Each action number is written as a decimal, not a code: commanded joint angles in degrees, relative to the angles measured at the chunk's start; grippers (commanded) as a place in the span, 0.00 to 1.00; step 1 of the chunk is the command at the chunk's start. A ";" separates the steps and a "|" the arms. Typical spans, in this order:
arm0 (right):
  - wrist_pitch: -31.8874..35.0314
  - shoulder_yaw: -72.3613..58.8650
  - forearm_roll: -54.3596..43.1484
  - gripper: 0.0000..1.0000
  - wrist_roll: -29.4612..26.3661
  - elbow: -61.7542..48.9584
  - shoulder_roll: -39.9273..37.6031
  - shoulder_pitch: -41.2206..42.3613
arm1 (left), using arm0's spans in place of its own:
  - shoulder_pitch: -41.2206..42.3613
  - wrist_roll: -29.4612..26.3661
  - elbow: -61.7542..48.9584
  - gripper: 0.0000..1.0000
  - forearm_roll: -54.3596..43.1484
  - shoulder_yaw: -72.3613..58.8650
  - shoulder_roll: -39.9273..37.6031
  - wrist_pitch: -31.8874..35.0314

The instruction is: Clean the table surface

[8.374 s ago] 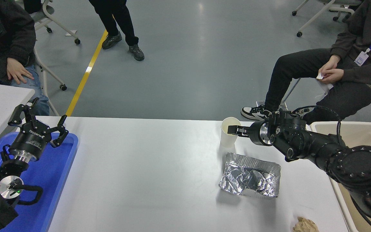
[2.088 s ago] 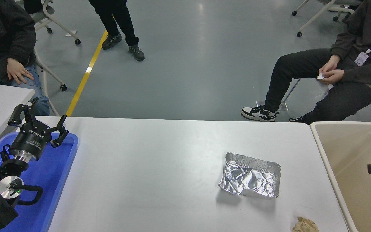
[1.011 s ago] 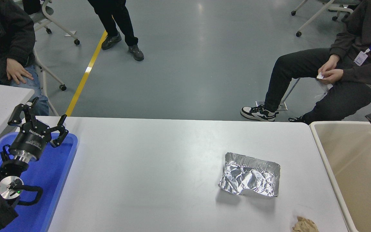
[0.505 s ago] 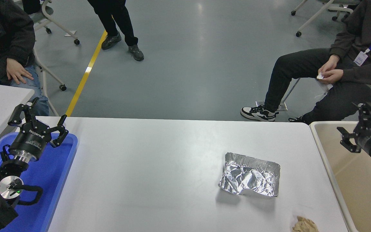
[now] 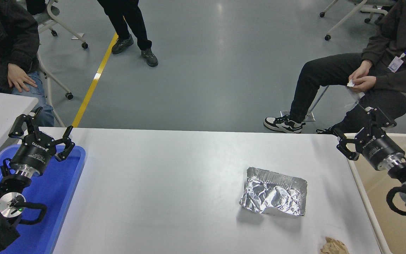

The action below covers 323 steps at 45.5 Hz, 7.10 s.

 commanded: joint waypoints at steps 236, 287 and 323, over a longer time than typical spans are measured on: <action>-12.29 -40.63 -45.06 0.00 -41.69 41.77 -9.63 20.41 | 0.00 0.05 0.00 1.00 0.02 0.00 0.00 0.00; 17.33 -21.91 -44.97 0.00 -41.69 56.90 -40.92 33.42 | 0.00 0.05 0.00 1.00 0.02 0.00 0.00 0.00; 16.63 -23.23 -49.09 0.00 -32.12 39.15 -46.82 30.61 | 0.00 0.05 0.00 1.00 0.02 0.00 0.00 0.00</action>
